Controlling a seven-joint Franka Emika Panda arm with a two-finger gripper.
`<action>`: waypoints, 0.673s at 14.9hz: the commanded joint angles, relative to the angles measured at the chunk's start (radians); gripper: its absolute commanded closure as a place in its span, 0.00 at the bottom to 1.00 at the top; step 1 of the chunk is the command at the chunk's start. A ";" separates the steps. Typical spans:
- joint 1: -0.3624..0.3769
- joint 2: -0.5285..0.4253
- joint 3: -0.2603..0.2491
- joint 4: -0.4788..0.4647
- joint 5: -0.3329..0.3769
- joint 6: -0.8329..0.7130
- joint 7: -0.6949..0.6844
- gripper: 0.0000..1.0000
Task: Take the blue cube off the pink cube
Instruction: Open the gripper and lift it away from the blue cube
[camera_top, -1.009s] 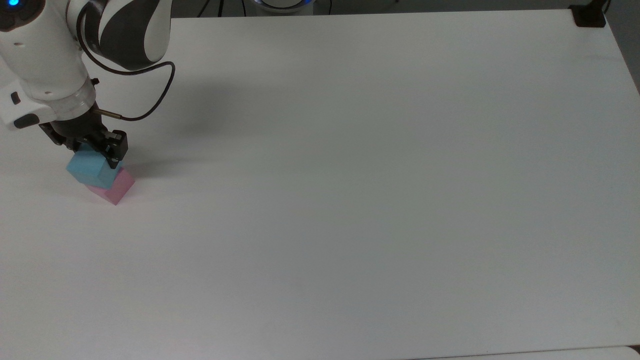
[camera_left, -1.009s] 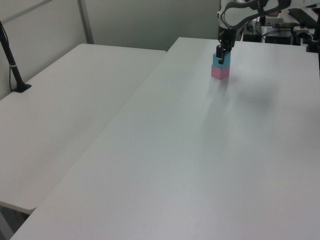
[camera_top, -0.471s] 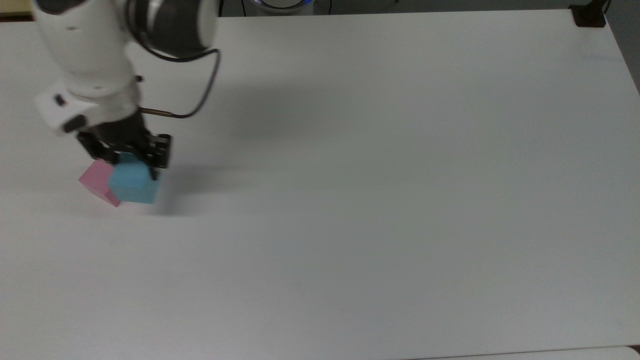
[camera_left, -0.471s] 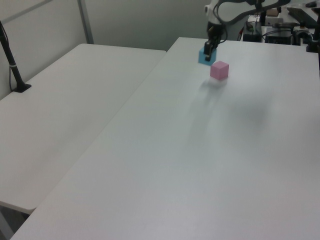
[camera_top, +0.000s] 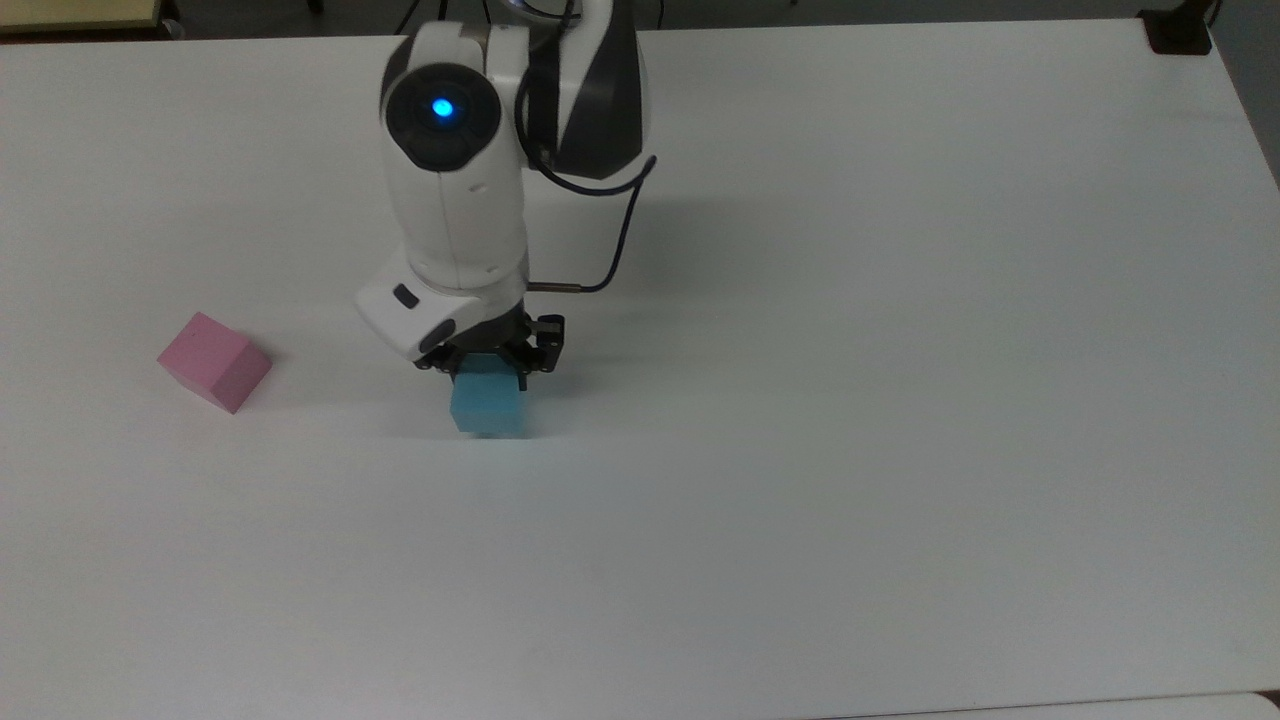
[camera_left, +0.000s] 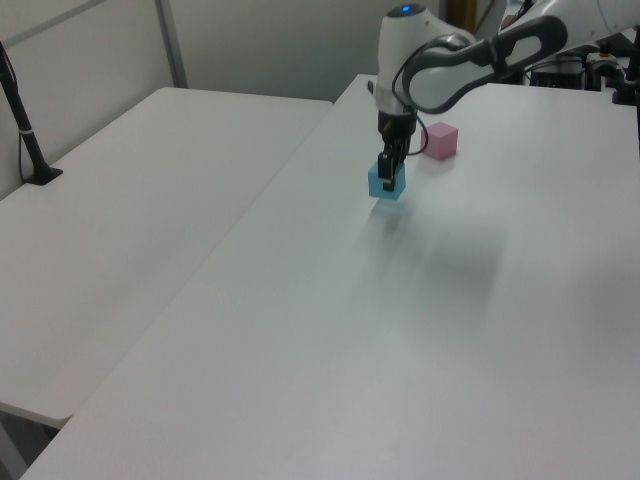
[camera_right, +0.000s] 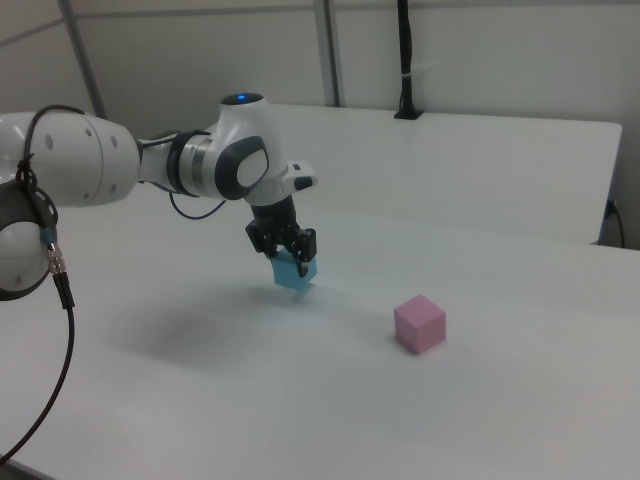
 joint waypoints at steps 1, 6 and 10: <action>0.030 0.008 -0.015 -0.019 -0.001 0.014 0.011 0.00; 0.033 -0.080 -0.014 -0.010 -0.001 -0.030 0.002 0.00; 0.069 -0.250 -0.021 -0.011 -0.003 -0.237 0.013 0.00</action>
